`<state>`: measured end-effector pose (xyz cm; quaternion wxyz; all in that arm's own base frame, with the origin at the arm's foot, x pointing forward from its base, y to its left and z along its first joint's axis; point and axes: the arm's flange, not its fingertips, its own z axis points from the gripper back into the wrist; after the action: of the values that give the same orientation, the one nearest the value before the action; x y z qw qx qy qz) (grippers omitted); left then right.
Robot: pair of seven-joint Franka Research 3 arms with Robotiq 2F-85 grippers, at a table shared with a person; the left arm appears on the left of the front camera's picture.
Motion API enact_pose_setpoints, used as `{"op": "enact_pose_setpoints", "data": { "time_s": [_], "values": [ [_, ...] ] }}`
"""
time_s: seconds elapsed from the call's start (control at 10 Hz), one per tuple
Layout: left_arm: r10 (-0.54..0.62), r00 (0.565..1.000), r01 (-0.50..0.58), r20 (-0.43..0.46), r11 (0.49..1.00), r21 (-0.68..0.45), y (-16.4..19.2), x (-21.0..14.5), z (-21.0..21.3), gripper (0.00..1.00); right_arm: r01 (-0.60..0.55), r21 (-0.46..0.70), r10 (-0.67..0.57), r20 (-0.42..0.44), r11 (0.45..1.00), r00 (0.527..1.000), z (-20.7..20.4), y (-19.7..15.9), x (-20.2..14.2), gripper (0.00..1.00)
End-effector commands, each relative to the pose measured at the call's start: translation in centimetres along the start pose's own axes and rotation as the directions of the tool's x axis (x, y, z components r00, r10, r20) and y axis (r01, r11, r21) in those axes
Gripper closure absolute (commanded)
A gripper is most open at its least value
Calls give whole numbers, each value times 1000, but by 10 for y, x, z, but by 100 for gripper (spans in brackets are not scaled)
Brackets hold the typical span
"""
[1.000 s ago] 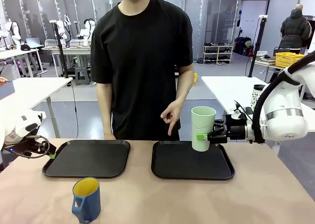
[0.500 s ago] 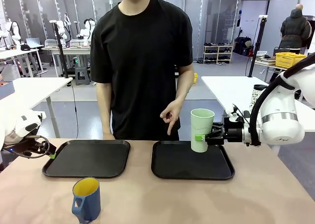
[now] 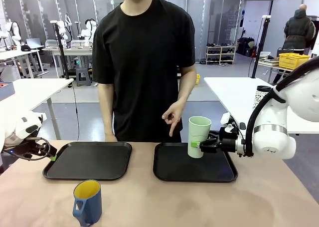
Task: Sort and store the cups by type.
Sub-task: Place the picked Reusable plastic cup into the Flat Tray indicated by the person.
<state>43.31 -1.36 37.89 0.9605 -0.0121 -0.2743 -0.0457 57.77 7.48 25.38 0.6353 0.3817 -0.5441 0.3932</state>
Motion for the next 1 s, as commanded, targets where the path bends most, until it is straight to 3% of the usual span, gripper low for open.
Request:
{"op": "enact_pose_setpoints", "data": {
  "time_s": [0.0, 0.9],
  "values": [
    [2, 1000, -2, 2, 1000, 1, 1, 0, 0, 0, -23, -38, 24, 8, 999, 1000, -15, -4, -13, 15],
    [2, 1000, -2, 2, 1000, 1, 1, 0, 0, 0, 9, -47, -12, -51, 999, 999, -22, -4, -37, 15]
  ]
}}
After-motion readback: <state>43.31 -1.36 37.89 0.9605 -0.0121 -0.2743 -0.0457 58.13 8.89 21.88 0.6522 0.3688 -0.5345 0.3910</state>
